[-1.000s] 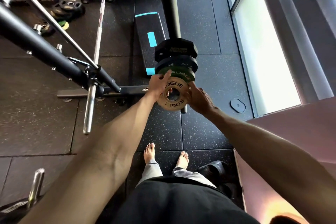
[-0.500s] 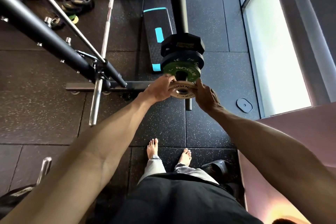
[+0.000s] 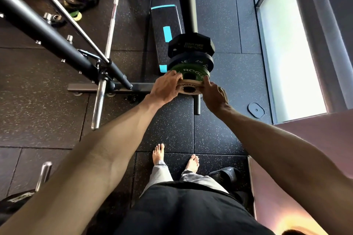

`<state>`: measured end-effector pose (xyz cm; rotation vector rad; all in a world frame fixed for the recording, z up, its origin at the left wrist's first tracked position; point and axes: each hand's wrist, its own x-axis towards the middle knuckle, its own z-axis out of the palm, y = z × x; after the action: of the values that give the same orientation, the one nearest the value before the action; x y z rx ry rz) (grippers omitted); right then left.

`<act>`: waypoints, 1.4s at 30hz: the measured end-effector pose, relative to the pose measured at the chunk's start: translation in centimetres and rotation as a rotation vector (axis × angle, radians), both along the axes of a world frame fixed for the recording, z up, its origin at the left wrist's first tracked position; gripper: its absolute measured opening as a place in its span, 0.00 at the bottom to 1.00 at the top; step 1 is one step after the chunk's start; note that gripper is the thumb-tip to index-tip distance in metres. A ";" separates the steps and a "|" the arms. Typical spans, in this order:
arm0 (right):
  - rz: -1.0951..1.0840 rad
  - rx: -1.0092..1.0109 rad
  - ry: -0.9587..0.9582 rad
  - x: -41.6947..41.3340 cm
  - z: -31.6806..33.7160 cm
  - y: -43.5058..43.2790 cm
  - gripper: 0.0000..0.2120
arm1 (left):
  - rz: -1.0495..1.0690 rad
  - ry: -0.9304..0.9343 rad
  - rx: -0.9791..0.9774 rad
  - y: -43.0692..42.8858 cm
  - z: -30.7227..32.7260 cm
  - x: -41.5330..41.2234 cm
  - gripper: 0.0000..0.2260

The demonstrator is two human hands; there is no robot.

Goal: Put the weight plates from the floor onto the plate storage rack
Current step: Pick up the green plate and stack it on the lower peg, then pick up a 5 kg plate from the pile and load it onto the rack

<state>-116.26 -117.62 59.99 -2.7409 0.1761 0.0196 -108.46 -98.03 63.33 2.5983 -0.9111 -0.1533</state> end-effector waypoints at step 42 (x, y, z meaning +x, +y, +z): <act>1.036 -0.225 0.654 7.9 -1.1 60.0 0.17 | 0.980 0.817 0.171 54.0 -5.8 -13.4 0.13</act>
<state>-108.31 -57.61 58.89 -2.5960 -1.1161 1.2118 -121.84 -44.03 57.52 2.4313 0.6611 -0.9222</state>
